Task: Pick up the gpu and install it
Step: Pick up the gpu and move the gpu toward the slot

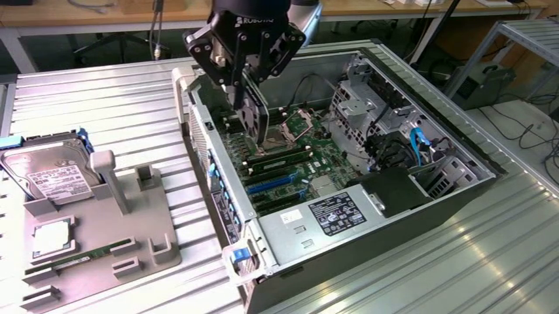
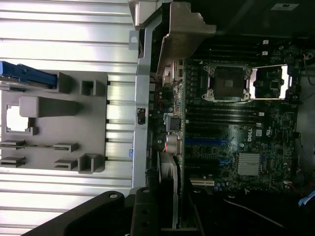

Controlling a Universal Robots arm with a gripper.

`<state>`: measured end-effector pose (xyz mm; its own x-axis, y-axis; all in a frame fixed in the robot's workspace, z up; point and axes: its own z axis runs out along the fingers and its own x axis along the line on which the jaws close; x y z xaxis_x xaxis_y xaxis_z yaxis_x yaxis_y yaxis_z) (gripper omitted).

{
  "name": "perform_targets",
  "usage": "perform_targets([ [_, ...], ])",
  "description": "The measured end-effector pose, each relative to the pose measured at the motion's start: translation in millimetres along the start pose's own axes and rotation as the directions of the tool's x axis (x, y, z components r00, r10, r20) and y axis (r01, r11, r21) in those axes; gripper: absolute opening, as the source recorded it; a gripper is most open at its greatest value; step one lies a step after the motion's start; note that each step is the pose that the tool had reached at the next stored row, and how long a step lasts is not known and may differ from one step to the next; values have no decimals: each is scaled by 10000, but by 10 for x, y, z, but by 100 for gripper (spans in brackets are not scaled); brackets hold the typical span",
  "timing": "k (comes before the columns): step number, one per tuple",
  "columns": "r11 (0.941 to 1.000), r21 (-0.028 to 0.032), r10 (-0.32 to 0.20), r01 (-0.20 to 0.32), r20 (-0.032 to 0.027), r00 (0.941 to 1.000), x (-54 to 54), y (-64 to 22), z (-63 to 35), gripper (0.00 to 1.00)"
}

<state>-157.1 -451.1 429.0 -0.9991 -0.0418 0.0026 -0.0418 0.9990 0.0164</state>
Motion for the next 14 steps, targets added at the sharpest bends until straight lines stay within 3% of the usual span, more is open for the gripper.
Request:
perform_targets([
  [14,10000,-1,-1,1,1,10000,-147,-6,1,28],
])
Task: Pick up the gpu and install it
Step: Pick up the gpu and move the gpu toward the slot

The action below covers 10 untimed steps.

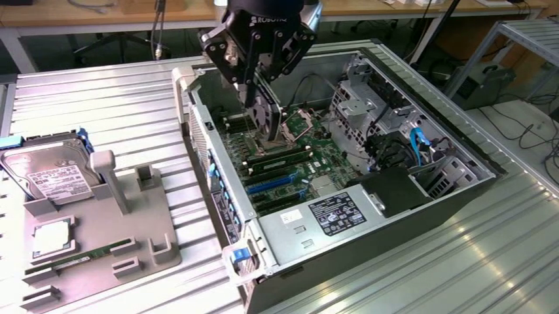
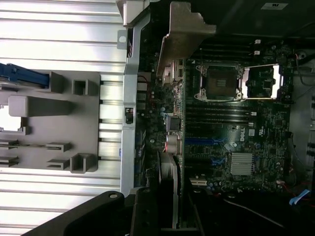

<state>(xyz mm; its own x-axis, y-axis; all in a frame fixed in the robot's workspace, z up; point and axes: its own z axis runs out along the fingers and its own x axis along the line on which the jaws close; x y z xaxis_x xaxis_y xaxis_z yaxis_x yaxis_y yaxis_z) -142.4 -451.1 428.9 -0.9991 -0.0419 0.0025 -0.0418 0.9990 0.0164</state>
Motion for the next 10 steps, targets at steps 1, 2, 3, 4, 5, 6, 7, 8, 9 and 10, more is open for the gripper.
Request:
perform_targets([
  [1,10000,0,1,-1,0,10000,-9,0,0,28],
  [2,10000,1,0,0,-1,10000,-18,-1,0,28],
  [3,10000,0,1,-1,0,10000,-28,-1,1,28],
  [4,10000,0,0,0,0,10000,-37,-2,0,28],
  [5,10000,0,0,0,0,10000,-45,-2,0,28],
  [6,10000,0,1,-1,0,10000,-52,-2,1,28],
  [7,10000,1,1,-1,-1,10000,-60,-3,0,28],
  [8,10000,1,1,-1,-1,10000,-67,-3,0,28],
  [9,10000,0,0,0,0,10000,-74,-3,1,28],
  [10,10000,0,1,-1,0,10000,-82,-3,1,28],
])
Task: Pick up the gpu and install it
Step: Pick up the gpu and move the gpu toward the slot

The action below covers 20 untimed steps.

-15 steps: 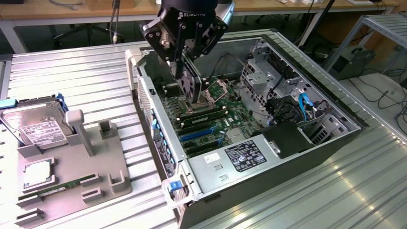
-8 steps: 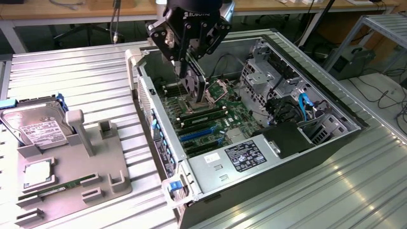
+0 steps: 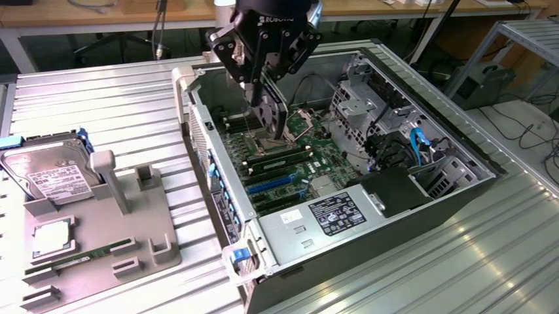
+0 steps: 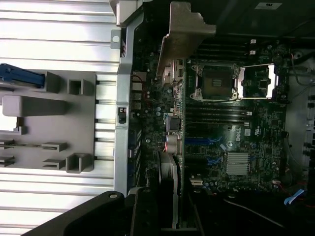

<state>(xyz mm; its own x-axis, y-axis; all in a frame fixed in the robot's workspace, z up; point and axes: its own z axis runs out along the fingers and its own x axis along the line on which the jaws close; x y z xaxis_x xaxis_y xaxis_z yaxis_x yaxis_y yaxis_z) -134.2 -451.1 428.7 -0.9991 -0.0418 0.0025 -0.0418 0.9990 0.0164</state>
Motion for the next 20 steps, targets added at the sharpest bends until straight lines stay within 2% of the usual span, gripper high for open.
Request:
perform_targets([
  [20,10000,0,0,0,0,10000,-170,-7,3,28],
])
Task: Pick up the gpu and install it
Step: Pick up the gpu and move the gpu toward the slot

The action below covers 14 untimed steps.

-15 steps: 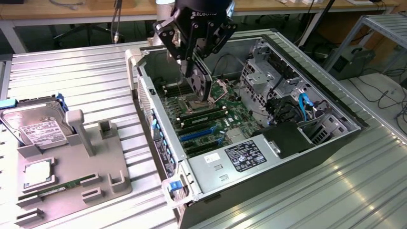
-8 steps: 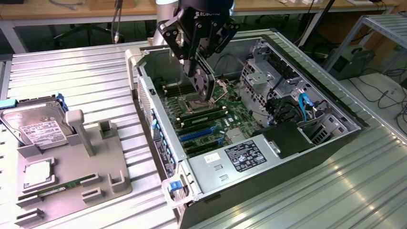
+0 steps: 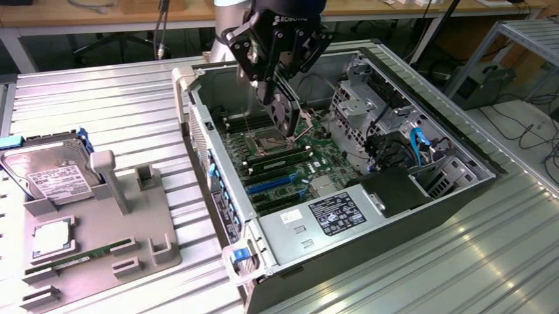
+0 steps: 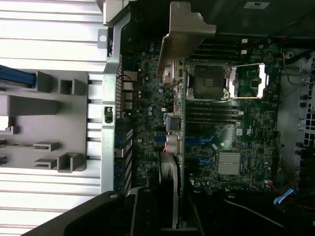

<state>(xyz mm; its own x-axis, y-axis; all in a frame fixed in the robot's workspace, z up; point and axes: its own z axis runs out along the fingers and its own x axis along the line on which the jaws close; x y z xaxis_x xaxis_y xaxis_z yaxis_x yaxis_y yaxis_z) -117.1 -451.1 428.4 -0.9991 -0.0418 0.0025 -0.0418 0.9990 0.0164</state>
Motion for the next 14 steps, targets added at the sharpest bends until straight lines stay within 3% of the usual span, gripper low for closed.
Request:
perform_targets([
  [14,10000,0,0,0,1,10000,-129,-6,2,28],
])
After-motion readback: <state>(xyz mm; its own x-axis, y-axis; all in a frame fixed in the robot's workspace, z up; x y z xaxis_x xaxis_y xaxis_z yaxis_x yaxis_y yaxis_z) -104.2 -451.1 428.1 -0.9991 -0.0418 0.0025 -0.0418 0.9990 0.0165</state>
